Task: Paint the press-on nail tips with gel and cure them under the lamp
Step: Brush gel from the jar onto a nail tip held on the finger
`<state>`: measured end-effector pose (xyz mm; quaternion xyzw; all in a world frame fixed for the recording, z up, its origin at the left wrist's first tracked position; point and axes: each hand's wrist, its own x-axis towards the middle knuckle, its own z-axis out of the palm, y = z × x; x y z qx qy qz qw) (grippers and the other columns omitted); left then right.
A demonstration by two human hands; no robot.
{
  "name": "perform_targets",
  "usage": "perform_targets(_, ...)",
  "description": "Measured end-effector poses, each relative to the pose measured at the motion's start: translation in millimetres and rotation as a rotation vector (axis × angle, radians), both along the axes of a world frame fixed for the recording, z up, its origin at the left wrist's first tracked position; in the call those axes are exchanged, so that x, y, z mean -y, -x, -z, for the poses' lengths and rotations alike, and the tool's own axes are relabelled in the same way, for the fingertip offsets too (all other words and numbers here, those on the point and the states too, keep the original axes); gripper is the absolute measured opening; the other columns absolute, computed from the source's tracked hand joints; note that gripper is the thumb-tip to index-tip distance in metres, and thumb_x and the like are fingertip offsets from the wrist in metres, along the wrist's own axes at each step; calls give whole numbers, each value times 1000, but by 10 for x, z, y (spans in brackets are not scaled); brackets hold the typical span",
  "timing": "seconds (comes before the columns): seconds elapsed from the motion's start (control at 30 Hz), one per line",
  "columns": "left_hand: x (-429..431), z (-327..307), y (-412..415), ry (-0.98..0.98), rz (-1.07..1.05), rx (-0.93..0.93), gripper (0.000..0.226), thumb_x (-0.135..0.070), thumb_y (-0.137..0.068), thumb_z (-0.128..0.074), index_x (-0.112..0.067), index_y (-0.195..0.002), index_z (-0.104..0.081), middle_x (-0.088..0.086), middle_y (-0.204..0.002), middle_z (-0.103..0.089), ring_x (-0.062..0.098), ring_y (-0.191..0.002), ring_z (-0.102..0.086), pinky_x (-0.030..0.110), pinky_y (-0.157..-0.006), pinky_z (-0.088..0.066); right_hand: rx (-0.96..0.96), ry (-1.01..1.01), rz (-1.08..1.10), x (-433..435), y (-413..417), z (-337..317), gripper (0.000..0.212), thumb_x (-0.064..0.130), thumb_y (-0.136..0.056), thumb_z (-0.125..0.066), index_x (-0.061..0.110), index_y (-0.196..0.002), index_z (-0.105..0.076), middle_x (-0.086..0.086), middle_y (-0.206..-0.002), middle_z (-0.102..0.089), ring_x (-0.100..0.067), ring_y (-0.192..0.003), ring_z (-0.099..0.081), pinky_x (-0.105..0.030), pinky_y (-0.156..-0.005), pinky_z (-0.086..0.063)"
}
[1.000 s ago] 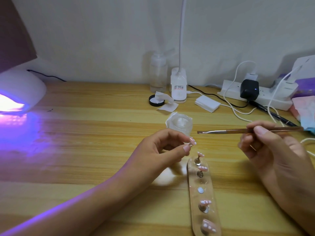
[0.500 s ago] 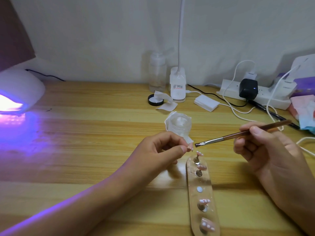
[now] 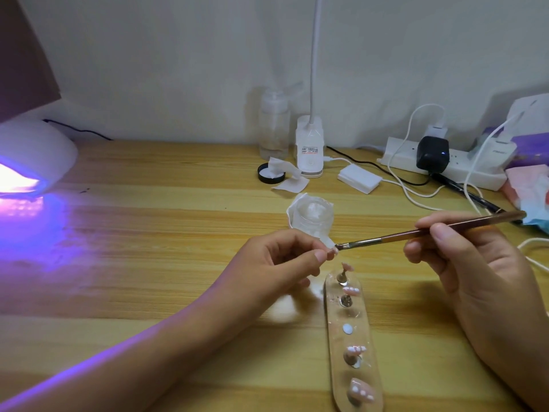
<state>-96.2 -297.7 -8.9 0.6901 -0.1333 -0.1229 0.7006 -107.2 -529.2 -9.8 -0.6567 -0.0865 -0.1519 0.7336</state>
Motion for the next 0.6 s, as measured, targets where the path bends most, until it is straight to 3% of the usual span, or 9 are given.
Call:
perform_targets(0.07, -6, -6, -3, 4, -1, -12, 11, -31, -83, -70, -24, -90, -74, -10, -72, -68, 1, -64, -58, 14, -63, -48, 16, -59, 3, 16, -23, 12, 13, 26, -89, -63, 21, -87, -74, -2, -76, -69, -13, -71, -67, -19, -72, -54)
perform_targets(0.17, 0, -11, -5, 12, -8, -26, 19, -36, -79, -67, -22, -90, -72, -6, -75, -71, 4, -65, -59, 16, -64, -49, 19, -118, -18, 29, -37, 2, 27, 14, -90, -50, 21, -84, -75, 0, -74, -68, -12, -70, -66, -19, -71, -55)
perform_targets(0.37, 32, -22, 2, 52, 26, 16, 20, -27, -79, -63, -10, -90, -65, -14, -73, -70, -2, -65, -61, 12, -63, -48, -7, -170, -98, 27, -29, 3, 34, 15, -91, -43, 16, -85, -76, -5, -72, -68, -16, -70, -67, -21, -70, -55)
perform_targets(0.6, 20, -11, 4, 48, 8, 42, 3, -22, -85, -69, -19, -83, -68, -12, -72, -64, -1, -65, -58, 11, -65, -47, -10, -133, -99, 16, -40, 19, 33, 15, -91, -44, 18, -83, -76, -5, -73, -69, -16, -71, -68, -21, -70, -56)
